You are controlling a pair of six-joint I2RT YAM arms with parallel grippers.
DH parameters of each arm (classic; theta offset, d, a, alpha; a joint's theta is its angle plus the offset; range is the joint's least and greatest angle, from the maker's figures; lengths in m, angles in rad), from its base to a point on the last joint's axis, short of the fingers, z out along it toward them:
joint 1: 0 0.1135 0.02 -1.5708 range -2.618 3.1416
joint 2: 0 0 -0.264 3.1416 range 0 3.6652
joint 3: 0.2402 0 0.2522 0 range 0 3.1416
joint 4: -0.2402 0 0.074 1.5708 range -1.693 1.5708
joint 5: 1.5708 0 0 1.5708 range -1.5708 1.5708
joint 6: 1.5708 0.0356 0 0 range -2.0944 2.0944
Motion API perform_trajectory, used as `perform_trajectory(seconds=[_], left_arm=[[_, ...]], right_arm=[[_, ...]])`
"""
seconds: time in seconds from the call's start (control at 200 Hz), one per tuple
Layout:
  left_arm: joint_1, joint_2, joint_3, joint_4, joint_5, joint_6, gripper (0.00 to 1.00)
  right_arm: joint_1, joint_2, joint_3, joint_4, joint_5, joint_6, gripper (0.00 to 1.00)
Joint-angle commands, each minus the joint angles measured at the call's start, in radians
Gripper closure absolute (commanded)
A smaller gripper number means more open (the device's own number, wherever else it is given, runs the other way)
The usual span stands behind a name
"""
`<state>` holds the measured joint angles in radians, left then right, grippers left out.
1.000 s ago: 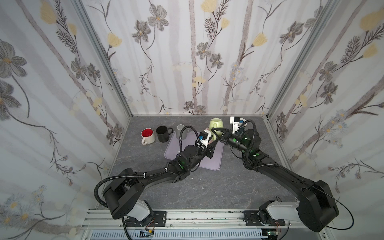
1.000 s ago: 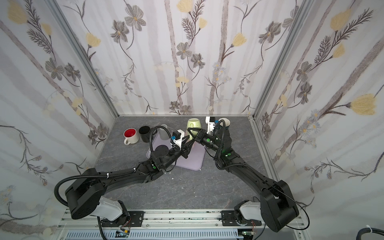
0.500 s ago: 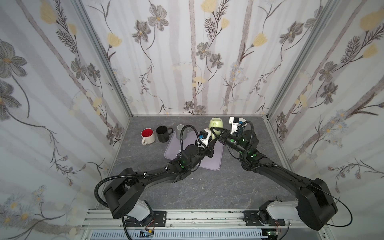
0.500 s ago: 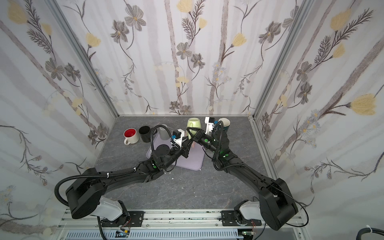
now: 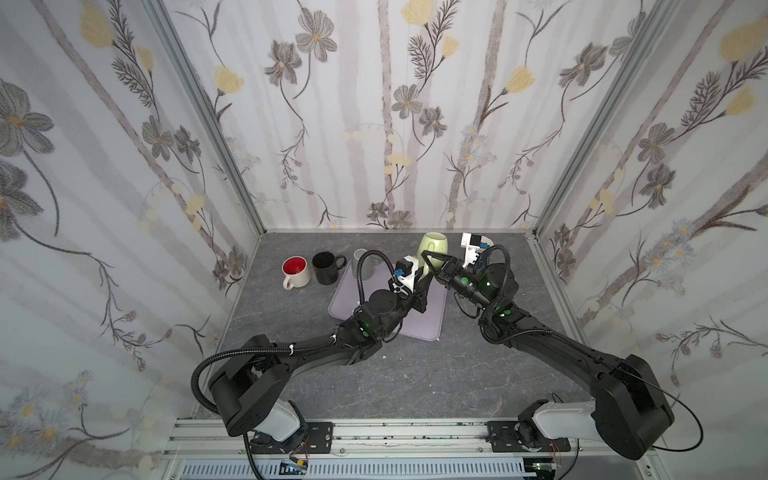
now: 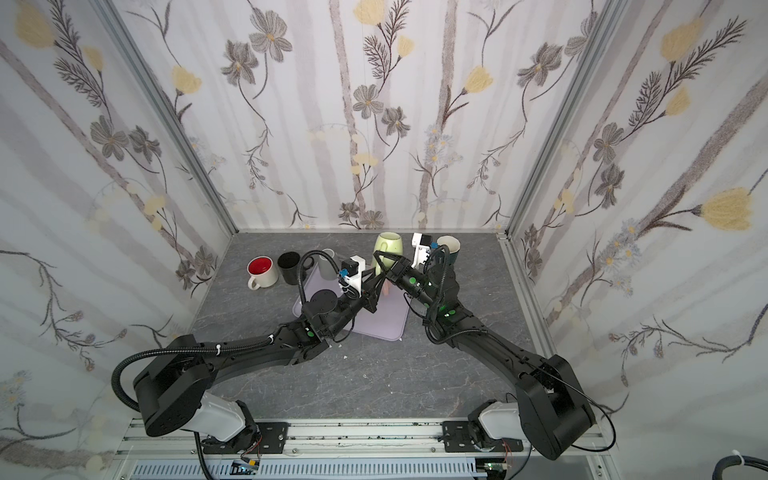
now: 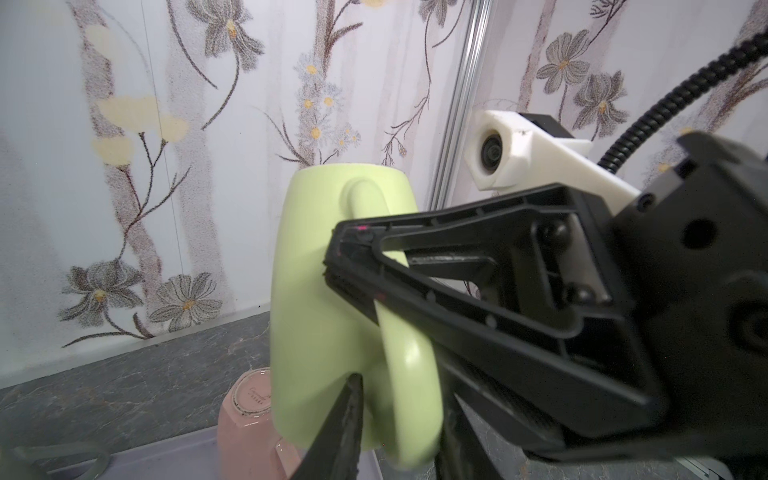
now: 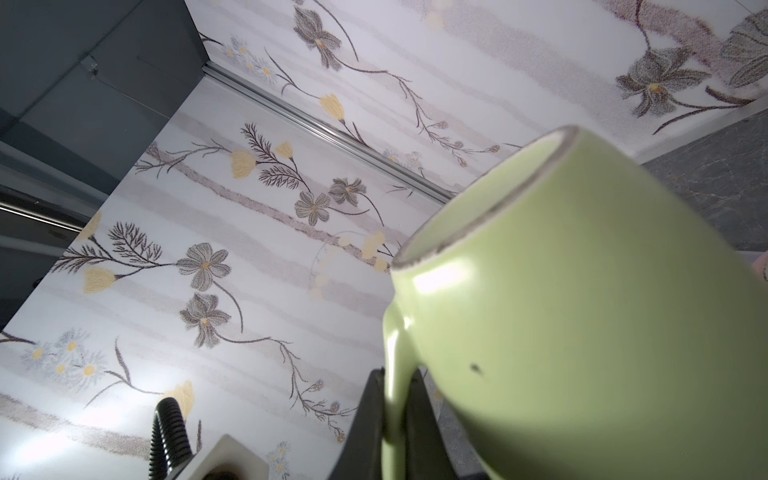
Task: Turn the mug right side up
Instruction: 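Release the mug handle with the right gripper while the left gripper holds it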
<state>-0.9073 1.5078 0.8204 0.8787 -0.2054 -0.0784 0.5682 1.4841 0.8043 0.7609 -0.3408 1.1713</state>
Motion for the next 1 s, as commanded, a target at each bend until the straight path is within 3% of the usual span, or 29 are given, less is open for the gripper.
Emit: perform_trajectory(seconds=[0.0,0.525,0.6,0.739,0.994], left_arm=[[0.006,0.009,0.000,0.168,-0.097,-0.037,0.69],[0.005,0.076,0.055,0.230,-0.096,-0.022,0.68],[0.004,0.077,0.060,0.233,-0.078,-0.019,0.74],[0.005,0.075,0.068,0.216,-0.070,-0.019,1.00],[0.006,0.035,0.088,0.108,-0.081,-0.040,1.00]], right_arm=[[0.009,-0.004,-0.005,0.058,-0.139,0.043,1.00],[0.016,0.027,-0.023,0.133,-0.159,0.094,1.00],[0.016,0.025,-0.025,0.133,-0.160,0.097,1.00],[0.016,0.025,-0.030,0.133,-0.161,0.097,1.00],[0.008,0.021,-0.031,0.108,-0.165,0.076,1.00]])
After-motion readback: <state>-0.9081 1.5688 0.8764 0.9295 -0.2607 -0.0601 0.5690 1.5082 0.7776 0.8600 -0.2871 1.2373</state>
